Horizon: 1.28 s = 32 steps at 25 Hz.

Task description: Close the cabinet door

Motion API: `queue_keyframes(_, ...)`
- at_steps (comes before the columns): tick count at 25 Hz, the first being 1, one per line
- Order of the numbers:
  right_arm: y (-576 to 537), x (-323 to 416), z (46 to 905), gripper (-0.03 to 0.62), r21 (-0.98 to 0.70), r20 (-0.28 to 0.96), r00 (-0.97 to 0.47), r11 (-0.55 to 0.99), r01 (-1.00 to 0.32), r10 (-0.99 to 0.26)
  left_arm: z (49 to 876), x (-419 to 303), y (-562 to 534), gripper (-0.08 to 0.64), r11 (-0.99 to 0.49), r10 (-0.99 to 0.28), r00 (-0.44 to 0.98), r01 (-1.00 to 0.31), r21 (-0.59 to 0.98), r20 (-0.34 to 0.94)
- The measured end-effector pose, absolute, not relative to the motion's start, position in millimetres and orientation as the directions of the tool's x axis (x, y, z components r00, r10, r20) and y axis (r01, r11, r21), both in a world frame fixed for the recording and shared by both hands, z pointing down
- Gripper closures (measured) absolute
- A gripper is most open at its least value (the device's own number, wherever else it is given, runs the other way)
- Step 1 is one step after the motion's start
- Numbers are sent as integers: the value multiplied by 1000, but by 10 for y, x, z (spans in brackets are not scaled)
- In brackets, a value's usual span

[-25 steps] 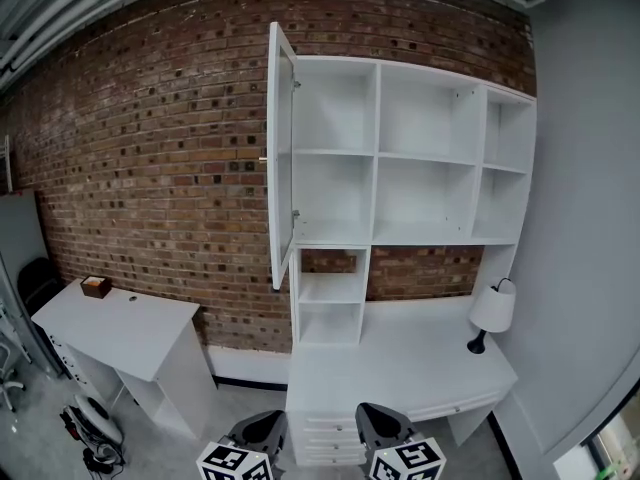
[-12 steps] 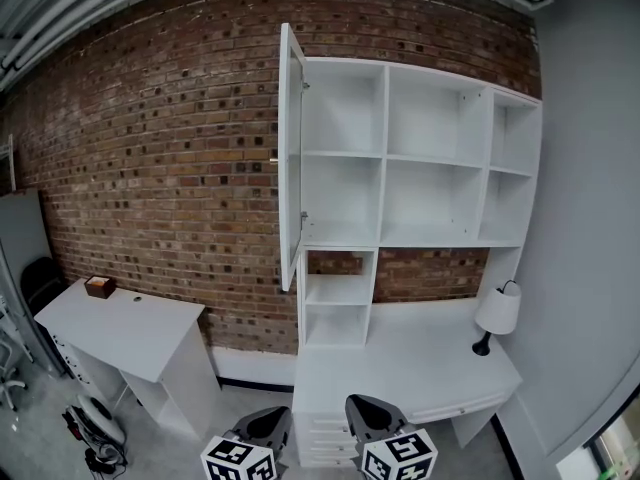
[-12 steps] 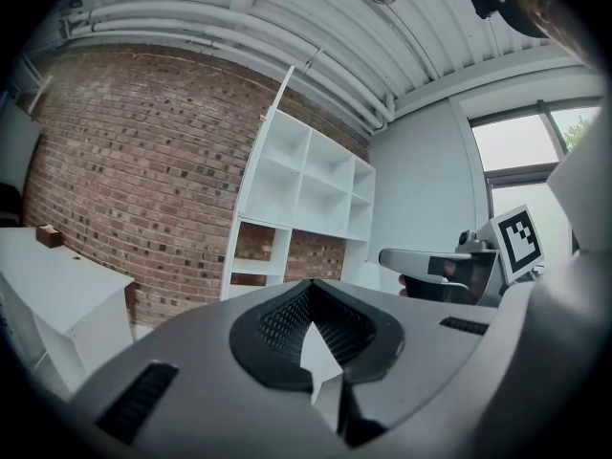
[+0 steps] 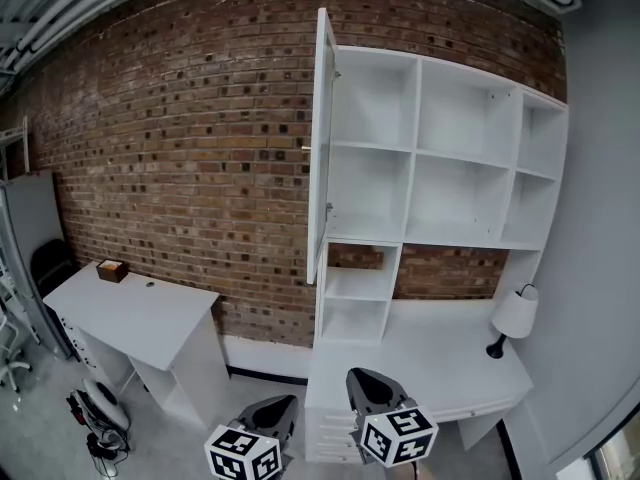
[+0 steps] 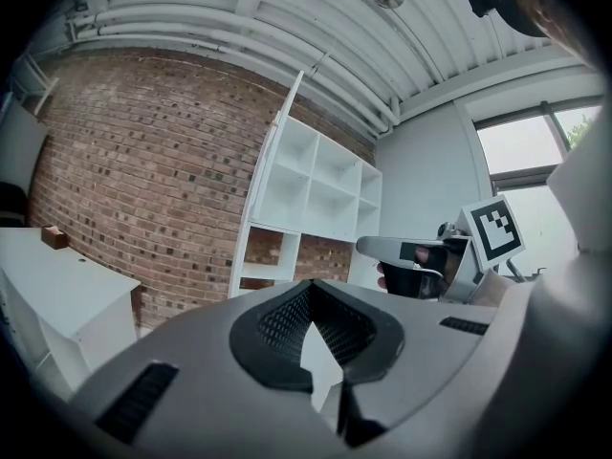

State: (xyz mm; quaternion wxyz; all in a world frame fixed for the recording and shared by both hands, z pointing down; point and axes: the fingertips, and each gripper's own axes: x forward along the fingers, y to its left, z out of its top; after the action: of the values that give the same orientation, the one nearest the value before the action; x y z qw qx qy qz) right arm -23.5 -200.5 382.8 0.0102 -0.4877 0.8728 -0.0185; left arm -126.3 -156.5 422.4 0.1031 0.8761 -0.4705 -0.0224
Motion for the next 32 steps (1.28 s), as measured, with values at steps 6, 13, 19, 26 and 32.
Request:
queue_keyframes(6,-2293,-365,3804,561,-53,-13,-534,534,-844,-845,4222,-1364,-1724,554,-511,-846,531,-836,201,59)
queue_keyframes(13,-2841,-519,3646,448,-31,-30,-555,555,-831,-832,4173,-1372,-1975,554,-480,-866,497,-859,180,59)
queue_keyframes(19,-3542,-709,3418,397,6,-41,-578,579,-815,-815,4209,-1268,-2335,554,-444,-886,460,-877,184,54)
queue_keyframes(26,-4270,-965,3192,366,36,-53,-564,563,-826,-824,4226,-1238,-2593,553,-406,-905,421,-896,179,57)
queue_keyframes(32,-4586,-1083,3199,357,46,-57,-532,531,-846,-845,4307,-1330,-2677,554,-381,-914,399,-908,173,81)
